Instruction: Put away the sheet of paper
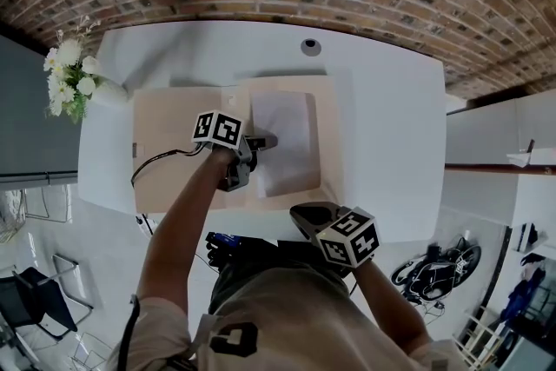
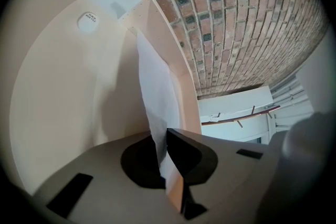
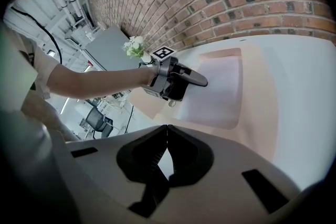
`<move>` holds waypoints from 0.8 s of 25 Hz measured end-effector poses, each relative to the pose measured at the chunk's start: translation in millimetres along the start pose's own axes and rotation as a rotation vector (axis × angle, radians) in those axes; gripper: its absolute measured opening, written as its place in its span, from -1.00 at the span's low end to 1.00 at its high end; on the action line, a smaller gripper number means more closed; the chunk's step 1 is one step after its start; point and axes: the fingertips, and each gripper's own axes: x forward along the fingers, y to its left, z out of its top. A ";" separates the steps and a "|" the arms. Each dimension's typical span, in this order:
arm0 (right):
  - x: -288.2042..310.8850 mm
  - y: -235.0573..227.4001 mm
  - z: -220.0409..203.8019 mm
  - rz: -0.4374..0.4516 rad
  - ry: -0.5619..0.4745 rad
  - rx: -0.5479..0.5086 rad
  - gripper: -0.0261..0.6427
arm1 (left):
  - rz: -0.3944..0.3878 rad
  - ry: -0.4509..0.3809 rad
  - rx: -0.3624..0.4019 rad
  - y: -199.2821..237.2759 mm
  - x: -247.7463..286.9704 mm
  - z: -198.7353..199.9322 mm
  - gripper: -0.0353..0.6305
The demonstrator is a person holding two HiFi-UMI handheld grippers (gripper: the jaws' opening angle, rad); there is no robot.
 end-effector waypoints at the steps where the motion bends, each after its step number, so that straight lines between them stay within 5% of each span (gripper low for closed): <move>1: 0.1 1.5 0.1 0.004 0.001 -0.001 -0.85 | 0.001 0.001 0.000 0.3 0.1 0.2 -0.85; 20: -8.4 22.6 -1.2 0.053 -0.005 0.010 -0.85 | -0.001 0.007 0.009 -0.5 4.5 3.0 -0.85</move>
